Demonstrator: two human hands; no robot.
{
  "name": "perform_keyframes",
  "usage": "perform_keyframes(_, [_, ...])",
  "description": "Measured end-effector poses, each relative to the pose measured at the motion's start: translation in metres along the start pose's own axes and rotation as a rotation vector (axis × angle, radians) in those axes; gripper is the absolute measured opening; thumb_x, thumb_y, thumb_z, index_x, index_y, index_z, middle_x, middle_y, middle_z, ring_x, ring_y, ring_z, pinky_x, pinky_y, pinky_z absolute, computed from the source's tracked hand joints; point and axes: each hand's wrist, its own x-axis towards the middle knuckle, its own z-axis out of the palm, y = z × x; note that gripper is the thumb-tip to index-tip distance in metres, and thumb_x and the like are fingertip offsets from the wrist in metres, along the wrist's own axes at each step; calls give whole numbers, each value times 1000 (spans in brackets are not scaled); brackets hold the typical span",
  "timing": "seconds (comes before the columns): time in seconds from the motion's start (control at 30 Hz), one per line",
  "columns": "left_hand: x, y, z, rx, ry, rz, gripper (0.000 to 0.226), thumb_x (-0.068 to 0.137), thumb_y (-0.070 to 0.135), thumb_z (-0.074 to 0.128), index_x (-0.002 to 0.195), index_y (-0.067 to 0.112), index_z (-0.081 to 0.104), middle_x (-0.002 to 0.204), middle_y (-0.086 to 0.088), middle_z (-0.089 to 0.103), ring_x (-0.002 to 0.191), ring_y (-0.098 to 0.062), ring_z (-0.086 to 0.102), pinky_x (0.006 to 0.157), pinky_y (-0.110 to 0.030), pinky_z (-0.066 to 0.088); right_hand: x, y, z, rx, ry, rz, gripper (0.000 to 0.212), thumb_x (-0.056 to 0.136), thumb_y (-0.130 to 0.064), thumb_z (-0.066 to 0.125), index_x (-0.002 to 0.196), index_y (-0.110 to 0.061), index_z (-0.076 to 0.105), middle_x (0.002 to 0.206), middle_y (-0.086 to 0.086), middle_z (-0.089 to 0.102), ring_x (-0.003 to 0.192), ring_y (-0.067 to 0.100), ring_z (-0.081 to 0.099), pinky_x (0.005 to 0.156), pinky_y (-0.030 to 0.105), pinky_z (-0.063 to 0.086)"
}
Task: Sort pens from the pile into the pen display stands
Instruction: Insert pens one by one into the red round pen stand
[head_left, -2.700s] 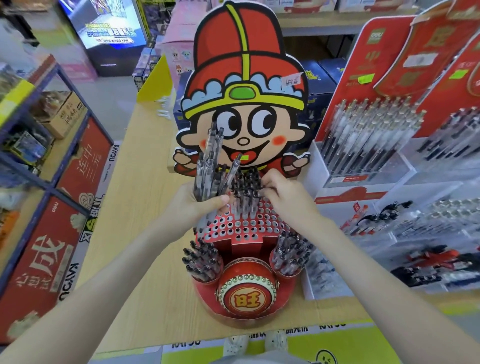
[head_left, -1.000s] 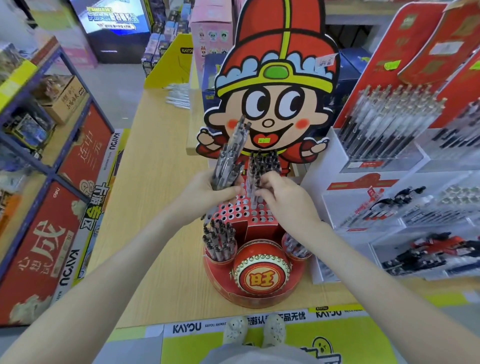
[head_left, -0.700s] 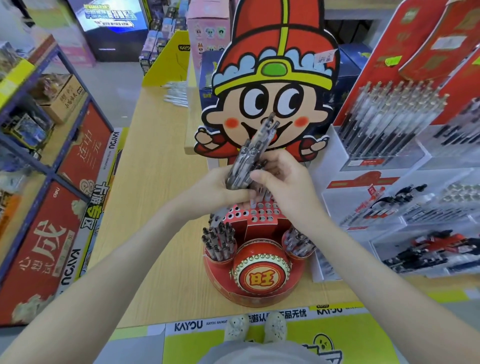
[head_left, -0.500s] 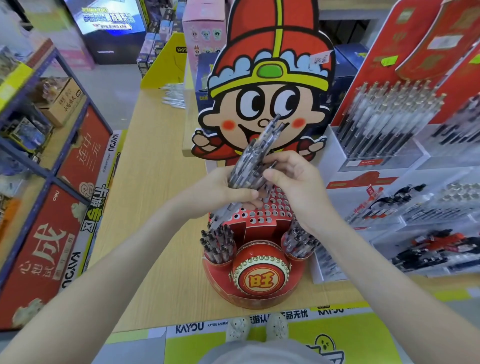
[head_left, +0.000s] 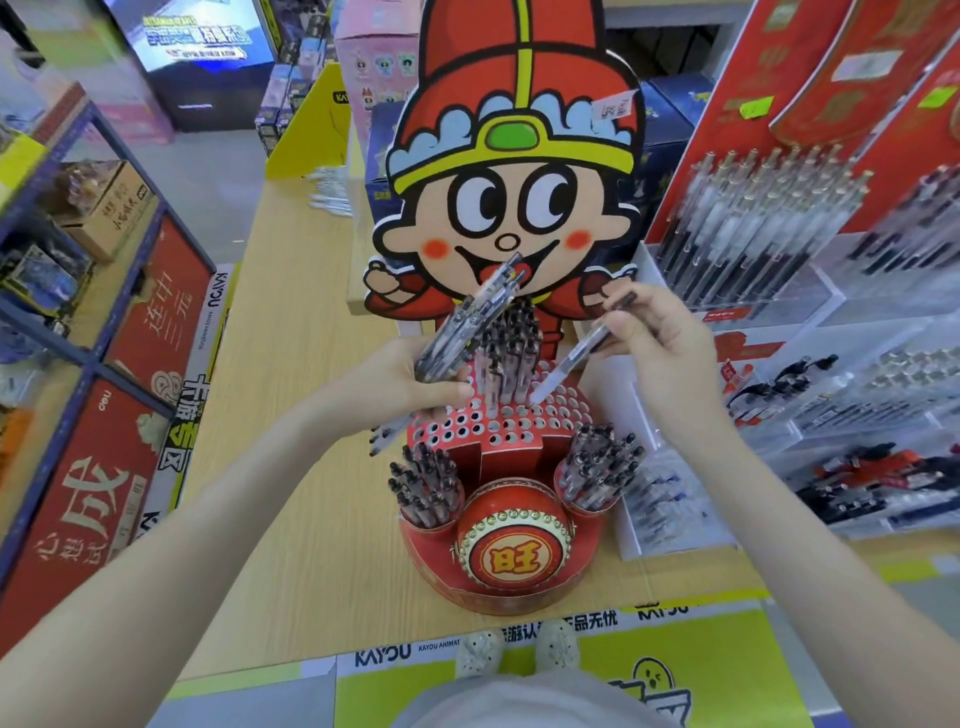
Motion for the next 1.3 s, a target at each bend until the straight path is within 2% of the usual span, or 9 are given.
perform_keyframes(0.13, [-1,-3,0,12,12,-18,24,86,22,70,83,10,50,63,-4,52,53,-12,50,54,-19,46,-9,14,12,-233,-79,-41,28,91,-5,55,89,-33,57,79,-12,67,75,13,68,77,36,56])
perform_keyframes(0.27, [-2,-3,2,-40,27,-18,21,86,26,67,81,13,52,58,1,53,50,-10,49,52,-17,44,-11,12,22,-348,-128,-125,31,92,-12,56,90,-43,51,85,-15,65,76,8,67,79,33,53])
perform_keyframes(0.5, [-7,-6,0,-86,-7,-9,23,93,24,59,75,12,52,53,6,53,49,-8,49,53,-19,44,-7,11,30,-505,-269,-212,11,93,-16,56,101,-21,60,83,-1,66,75,14,62,70,30,48])
perform_keyframes(0.73, [-9,-4,-1,-106,23,8,22,93,22,59,75,12,50,52,7,53,48,-5,49,52,-16,44,-5,12,36,-582,-275,-249,23,94,-17,56,115,-10,57,98,8,69,94,22,64,80,29,47])
perform_keyframes(0.9, [-9,-7,-1,-109,14,22,21,92,23,60,76,14,51,55,6,53,50,-7,49,53,-18,45,-11,17,40,-625,-391,-80,24,96,-22,54,118,-14,50,115,5,65,107,17,59,77,10,36])
perform_keyframes(1.03, [-8,-9,2,-93,3,19,20,92,23,60,76,15,52,55,6,54,51,-7,51,55,-18,45,-9,20,41,-775,-333,-122,23,95,-29,54,109,-11,51,103,7,66,94,24,61,77,34,48])
perform_keyframes(1.13, [-7,-8,3,-82,-8,19,18,92,26,61,79,18,52,57,7,56,53,-7,52,58,-20,47,-9,20,43,-944,-298,-224,24,94,-32,54,105,-11,50,94,6,61,85,25,56,66,34,43])
perform_keyframes(1.2, [-7,-7,4,-88,-16,41,16,92,26,61,80,20,52,61,5,56,54,-8,52,59,-21,47,-12,17,45,-911,-258,-229,26,92,-32,57,107,-12,50,93,1,56,84,17,51,66,30,39])
perform_keyframes(1.3, [-7,-1,10,-99,-7,73,13,90,26,62,83,20,52,64,2,56,53,-7,52,56,-19,46,-20,5,44,-576,-187,-146,31,87,-33,64,110,-21,48,85,-7,52,76,5,47,66,18,40])
